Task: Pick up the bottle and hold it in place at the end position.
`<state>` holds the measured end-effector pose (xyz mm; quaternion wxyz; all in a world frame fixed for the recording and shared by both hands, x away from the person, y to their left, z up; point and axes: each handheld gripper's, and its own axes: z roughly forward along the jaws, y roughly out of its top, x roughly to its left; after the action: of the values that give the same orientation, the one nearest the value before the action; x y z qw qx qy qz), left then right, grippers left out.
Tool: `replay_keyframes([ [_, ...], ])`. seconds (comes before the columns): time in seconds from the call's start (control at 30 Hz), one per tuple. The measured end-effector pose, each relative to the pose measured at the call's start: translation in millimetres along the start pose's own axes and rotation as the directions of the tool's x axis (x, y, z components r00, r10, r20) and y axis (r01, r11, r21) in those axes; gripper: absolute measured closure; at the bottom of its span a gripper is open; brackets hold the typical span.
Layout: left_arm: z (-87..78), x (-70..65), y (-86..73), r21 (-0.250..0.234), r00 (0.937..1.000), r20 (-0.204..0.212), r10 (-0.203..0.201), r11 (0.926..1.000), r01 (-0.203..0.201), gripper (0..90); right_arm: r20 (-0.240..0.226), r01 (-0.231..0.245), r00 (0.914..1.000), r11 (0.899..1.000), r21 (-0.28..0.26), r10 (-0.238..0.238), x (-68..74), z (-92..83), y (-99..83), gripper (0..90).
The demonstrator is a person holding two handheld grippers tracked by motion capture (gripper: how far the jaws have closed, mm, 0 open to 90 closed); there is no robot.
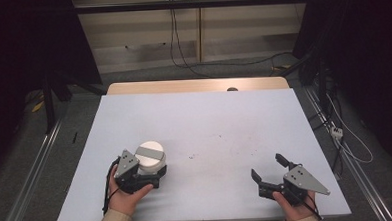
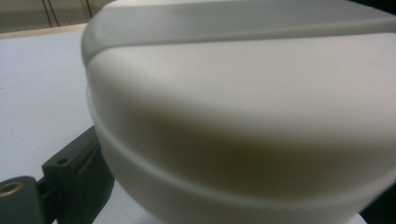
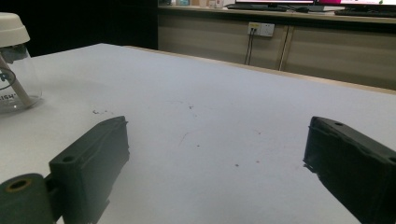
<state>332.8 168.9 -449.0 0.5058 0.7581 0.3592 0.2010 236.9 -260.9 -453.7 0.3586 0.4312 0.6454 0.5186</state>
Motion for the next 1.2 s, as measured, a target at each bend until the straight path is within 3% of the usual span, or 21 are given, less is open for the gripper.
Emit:
replay_keyframes([
  [0.2, 3.3, -2.2, -0.7, 0.004, 0.9996, -0.030, -0.004, 1.0000, 0.005, 6.0, 0.005, 0.002, 1.0000, 1.000, -0.003, -0.002, -0.5, -0.3, 0.2, 6.1],
  [0.67, 10.3, -4.2, -1.0, -0.011, 0.9994, -0.030, 0.016, 0.9998, -0.016, 9.7, 0.000, -0.005, 1.0000, 1.000, -0.001, 0.005, -0.9, -0.1, -0.1, 6.2],
  [0.87, 11.0, -3.4, -0.3, -0.029, 0.9994, -0.001, 0.034, 0.9990, -0.034, 12.0, -0.003, -0.001, 1.0000, 1.000, -0.002, 0.001, -0.5, 0.5, -0.1, 6.3],
  [1.2, 9.3, 0.1, -0.1, -0.055, 0.9994, 0.011, 0.034, 0.9980, -0.033, 17.1, -0.001, 0.003, 1.0000, 1.000, -0.003, -0.003, -1.0, 0.0, 0.3, 6.4],
])
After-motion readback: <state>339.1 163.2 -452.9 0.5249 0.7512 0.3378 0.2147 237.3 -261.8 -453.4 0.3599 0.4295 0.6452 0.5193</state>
